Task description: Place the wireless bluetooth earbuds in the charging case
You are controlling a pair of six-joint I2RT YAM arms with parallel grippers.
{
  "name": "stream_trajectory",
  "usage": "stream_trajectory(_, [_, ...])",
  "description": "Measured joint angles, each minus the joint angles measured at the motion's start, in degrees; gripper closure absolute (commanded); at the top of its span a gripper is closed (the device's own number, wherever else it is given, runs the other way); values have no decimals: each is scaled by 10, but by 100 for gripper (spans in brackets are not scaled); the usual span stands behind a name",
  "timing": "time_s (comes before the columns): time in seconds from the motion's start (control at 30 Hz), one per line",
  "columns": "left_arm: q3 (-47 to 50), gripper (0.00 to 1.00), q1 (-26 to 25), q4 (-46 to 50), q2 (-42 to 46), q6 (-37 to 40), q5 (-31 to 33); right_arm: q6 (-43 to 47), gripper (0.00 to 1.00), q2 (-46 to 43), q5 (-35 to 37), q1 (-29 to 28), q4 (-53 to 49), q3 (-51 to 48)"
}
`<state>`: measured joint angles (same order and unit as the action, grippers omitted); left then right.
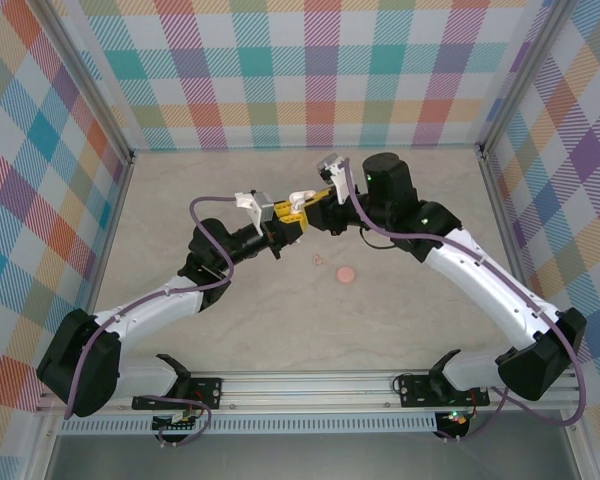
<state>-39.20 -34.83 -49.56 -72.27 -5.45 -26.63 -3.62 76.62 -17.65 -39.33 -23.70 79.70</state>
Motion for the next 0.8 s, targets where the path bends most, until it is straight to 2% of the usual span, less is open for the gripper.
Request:
stream_trajectory(0.3, [-1, 95, 1, 6, 0, 2, -14, 25, 77, 16, -17, 3, -43, 32])
stream_trajectory(0.67, [-5, 96, 1, 24, 0, 4, -42, 49, 61, 32, -31, 3, -86, 59])
stream_trajectory(0.8, [-5, 96, 1, 30, 0, 4, -42, 52, 58, 32, -23, 2, -90, 60])
